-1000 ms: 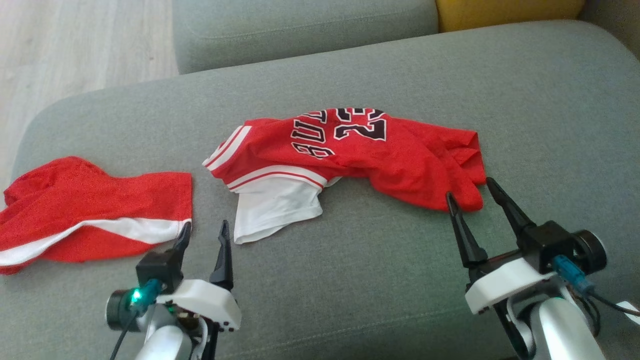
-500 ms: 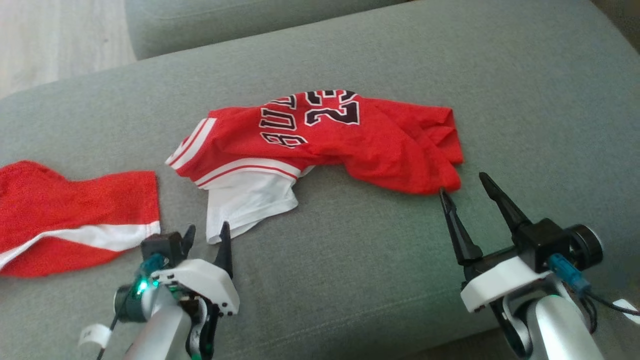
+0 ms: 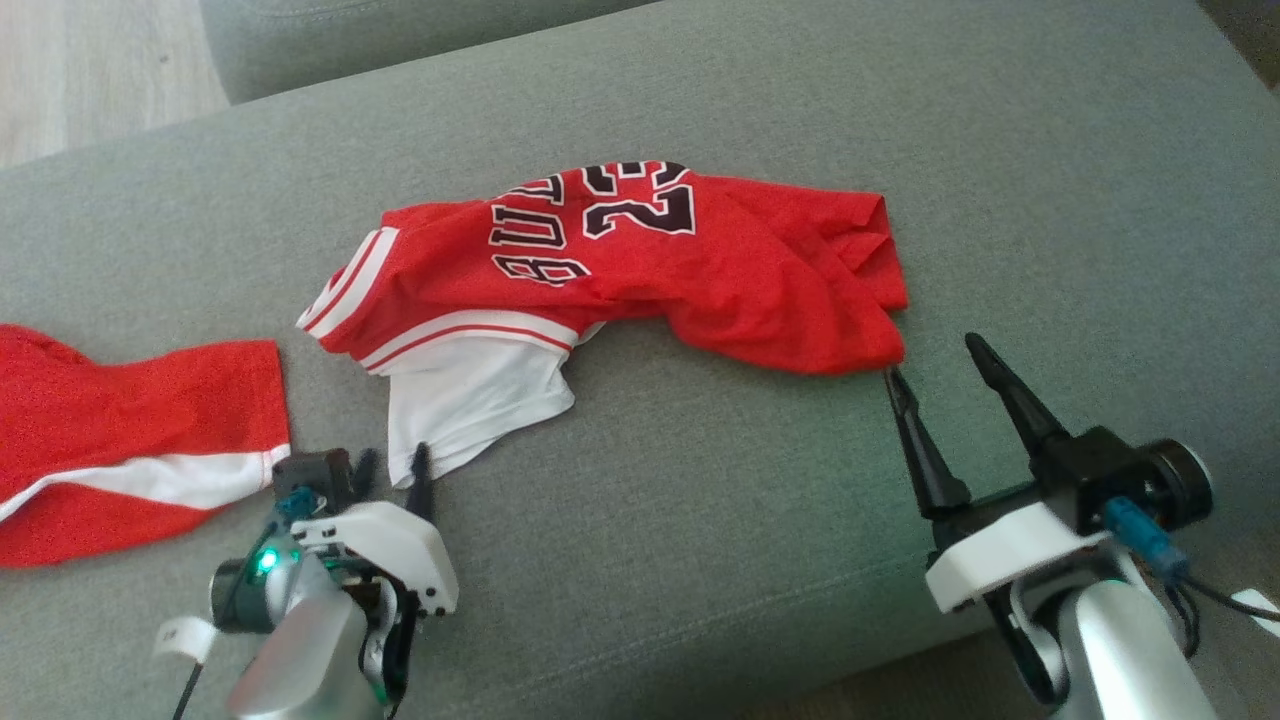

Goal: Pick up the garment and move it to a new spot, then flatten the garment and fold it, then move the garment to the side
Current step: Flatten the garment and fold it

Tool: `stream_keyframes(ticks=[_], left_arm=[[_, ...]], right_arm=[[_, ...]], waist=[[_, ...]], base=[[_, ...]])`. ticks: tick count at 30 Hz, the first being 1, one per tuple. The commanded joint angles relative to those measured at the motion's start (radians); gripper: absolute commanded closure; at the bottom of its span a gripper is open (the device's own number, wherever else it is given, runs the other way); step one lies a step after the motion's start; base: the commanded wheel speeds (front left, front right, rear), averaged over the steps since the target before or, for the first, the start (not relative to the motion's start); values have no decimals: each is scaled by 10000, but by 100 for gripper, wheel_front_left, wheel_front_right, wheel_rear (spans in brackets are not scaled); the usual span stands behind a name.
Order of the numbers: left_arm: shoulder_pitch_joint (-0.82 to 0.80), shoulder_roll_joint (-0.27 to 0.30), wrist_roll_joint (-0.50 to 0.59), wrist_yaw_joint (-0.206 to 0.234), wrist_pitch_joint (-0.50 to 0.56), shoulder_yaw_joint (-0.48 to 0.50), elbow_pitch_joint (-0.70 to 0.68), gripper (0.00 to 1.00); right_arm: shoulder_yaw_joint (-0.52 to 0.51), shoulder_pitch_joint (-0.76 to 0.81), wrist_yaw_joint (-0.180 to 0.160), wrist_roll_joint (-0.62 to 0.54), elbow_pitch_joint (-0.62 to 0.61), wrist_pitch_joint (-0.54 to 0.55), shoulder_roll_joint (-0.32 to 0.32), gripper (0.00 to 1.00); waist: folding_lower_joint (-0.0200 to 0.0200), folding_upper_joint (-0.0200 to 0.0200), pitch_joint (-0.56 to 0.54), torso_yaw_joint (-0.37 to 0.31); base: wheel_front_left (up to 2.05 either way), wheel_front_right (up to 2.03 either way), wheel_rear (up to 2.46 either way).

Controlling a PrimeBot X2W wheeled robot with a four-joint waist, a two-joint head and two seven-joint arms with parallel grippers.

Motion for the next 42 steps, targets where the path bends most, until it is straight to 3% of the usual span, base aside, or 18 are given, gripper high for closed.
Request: stream_keyframes(ticks=[1, 7, 13, 14, 23, 33, 42], left_arm=[[-272, 70, 2, -135, -29, 145, -1, 100], [-315, -86, -318, -936, -95, 71, -115, 100], [-17, 56, 102, -548, -134, 568, -2285, 100], [-17, 56, 102, -548, -134, 568, -2285, 100], [1134, 55, 1055, -282, -137, 842, -5819, 100], [1634, 29, 1402, -118, -138, 1103, -7119, 100], [1595, 0, 1574, -126, -139, 1266, -7379, 100]], right_arm=[[116, -376, -6, 163, -282, 70, 26, 0], [-521, -573, -6, 742, 73, 240, 26, 0], [-1679, -1031, -6, 2007, 1949, 338, 26, 0], [-1679, -1031, -6, 2007, 1949, 338, 26, 0], [-2019, -2378, -6, 2914, 5936, -331, 26, 0], [-2154, -4038, -6, 2703, 9096, -858, 26, 0], [-2520, -4621, -6, 2326, 9698, -871, 26, 0]], waist=[[0, 0, -13, 35], [0, 0, -122, 453], [0, 0, -248, 1018], [0, 0, -248, 1018], [0, 0, -329, 1714], [0, 0, -254, 1853], [0, 0, -68, 2006]], base=[[0, 0, 0], [0, 0, 0], [0, 0, 0], [0, 0, 0], [0, 0, 0], [0, 0, 0], [0, 0, 0]])
